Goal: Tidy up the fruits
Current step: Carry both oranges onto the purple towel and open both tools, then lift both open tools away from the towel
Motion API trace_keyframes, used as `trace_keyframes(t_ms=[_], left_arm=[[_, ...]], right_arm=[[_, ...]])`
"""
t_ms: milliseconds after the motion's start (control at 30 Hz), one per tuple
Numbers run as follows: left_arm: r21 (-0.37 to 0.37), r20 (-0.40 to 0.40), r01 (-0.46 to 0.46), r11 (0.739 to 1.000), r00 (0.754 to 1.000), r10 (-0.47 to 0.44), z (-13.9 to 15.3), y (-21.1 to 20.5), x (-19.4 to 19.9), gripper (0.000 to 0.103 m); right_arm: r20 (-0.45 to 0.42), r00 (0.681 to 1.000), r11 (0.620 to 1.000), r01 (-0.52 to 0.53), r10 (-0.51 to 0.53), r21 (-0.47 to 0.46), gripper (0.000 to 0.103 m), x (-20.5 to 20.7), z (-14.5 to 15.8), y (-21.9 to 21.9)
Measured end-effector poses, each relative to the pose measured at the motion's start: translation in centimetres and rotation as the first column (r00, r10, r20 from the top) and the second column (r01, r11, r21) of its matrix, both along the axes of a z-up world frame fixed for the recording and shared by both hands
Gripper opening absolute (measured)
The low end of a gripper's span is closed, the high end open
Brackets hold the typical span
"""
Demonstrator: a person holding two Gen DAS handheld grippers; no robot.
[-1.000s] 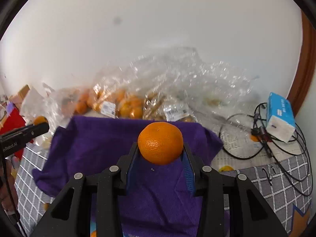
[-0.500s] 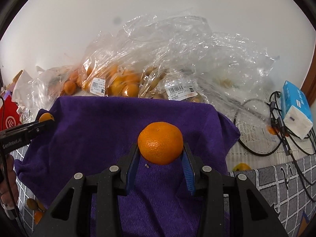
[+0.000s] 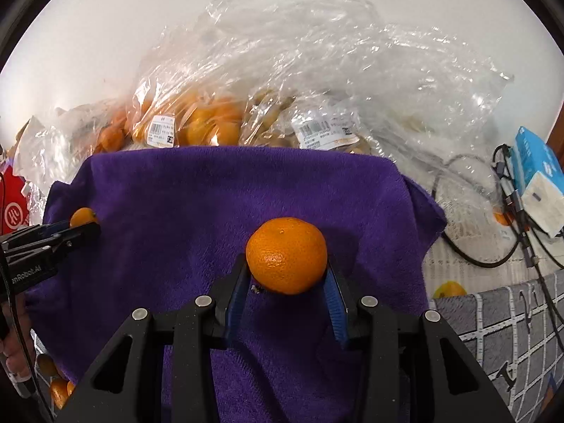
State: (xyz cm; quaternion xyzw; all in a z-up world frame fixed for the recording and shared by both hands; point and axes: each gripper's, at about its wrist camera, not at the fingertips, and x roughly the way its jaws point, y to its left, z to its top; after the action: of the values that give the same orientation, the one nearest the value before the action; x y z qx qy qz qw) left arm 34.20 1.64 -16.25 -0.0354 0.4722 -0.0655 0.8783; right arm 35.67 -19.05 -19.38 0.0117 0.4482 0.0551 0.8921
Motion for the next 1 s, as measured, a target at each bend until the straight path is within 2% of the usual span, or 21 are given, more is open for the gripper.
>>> trace_keyframes(t_ms=[300, 367, 400, 433, 467, 567, 700, 833, 900, 1000], left_arm=[[0.031, -0.007, 0.003, 1.0, 1.0, -0.003, -0.2, -0.5, -0.1, 0.033], [0.044, -0.015, 0.012, 0.999, 1.0, -0.012, -0.2, -0.7, -0.1, 0.034], [0.052, -0.019, 0.019, 0.998, 1.0, -0.018, -0.1, -0.8, -0.1, 0.037], [0.058, -0.019, 0.024, 0.998, 1.0, -0.023, 0.1, -1.0, 0.0, 0.044], [0.059, -0.008, 0.031, 0.998, 0.999, -0.031, 0.3, -1.3, 0.0, 0.05], [0.066, 0.064, 0.046, 0.997, 0.997, -0.05, 2.0, -1.8, -0.9, 0.061], [0.067, 0.132, 0.04, 0.997, 0.99, -0.049, 4.3, -2.2, -2.1, 0.061], [0.041, 0.196, 0.049, 0.998, 0.979, -0.057, 6.8, -2.1, -3.9, 0.061], [0.045, 0.224, 0.063, 0.997, 0.972, -0.071, 8.2, -2.2, -5.0, 0.061], [0.001, 0.236, 0.062, 0.998, 0.97, -0.061, 9.6, -1.7, -6.9, 0.061]], right_arm=[[-0.019, 1.0, 1.0, 0.016, -0.016, 0.013, 0.043, 0.0, -0.1, -0.2], [-0.003, 1.0, 1.0, 0.016, -0.016, 0.004, 0.051, -0.3, 0.2, 0.0], [0.005, 1.0, 1.0, 0.017, -0.017, -0.002, 0.058, -0.4, 0.4, 0.0], [0.021, 1.0, 1.0, 0.018, -0.017, -0.019, 0.065, -0.6, 0.7, 0.2], [0.029, 0.999, 0.999, 0.019, -0.019, -0.03, 0.067, -0.7, 1.0, 0.4], [0.053, 0.998, 0.999, 0.038, -0.037, -0.025, 0.069, -1.5, 2.3, 0.3], [0.08, 0.994, 0.997, 0.072, -0.069, -0.038, 0.069, -3.2, 4.4, 0.4], [0.165, 0.983, 0.993, 0.092, -0.078, -0.077, 0.069, -7.0, 7.2, 0.1], [0.18, 0.981, 0.989, 0.098, -0.078, -0.107, 0.069, -8.9, 8.0, -0.1], [0.199, 0.974, 0.98, 0.14, -0.11, -0.139, 0.069, -12.2, 9.2, -1.1]])
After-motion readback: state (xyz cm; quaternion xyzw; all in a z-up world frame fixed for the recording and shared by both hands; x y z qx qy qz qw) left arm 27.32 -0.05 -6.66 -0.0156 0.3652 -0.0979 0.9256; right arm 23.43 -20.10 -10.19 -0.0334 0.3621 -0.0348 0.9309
